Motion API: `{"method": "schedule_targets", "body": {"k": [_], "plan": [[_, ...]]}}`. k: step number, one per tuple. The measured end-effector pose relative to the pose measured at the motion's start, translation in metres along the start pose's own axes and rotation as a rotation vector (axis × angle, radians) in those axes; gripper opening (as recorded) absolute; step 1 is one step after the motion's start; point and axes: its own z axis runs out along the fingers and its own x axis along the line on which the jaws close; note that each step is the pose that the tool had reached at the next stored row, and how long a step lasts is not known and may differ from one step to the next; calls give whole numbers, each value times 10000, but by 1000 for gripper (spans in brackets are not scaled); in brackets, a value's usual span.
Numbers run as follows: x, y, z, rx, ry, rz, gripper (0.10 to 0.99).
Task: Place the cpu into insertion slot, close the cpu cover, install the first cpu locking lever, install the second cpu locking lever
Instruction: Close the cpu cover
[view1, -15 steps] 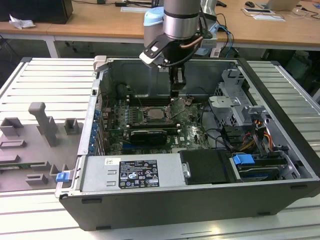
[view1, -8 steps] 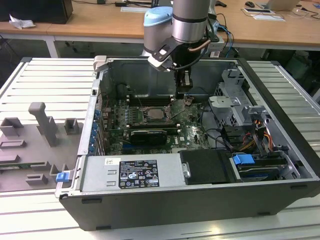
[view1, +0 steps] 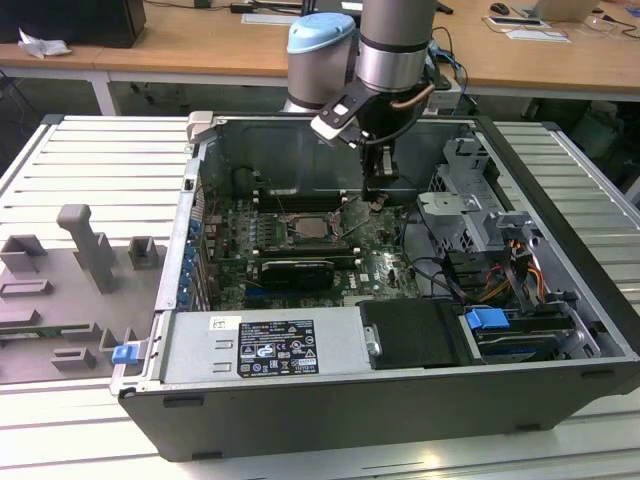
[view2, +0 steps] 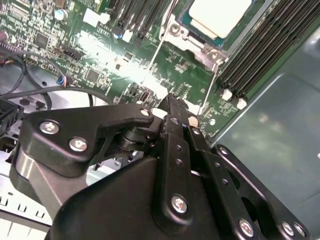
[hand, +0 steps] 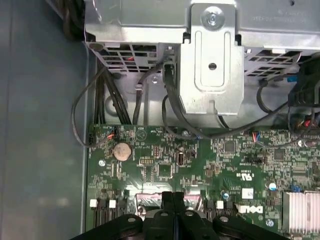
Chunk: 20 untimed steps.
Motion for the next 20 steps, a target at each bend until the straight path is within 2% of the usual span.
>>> {"method": "schedule_targets", "body": {"k": [4, 5, 12, 17, 20], "plan": [[2, 75, 24, -1, -13, -1, 106], [4, 112, 40, 1, -32, -3, 106], [13, 176, 99, 11, -45, -3, 106], [14, 179, 180, 45, -45, -2, 106], [15, 122, 178, 52, -46, -2, 106]]}}
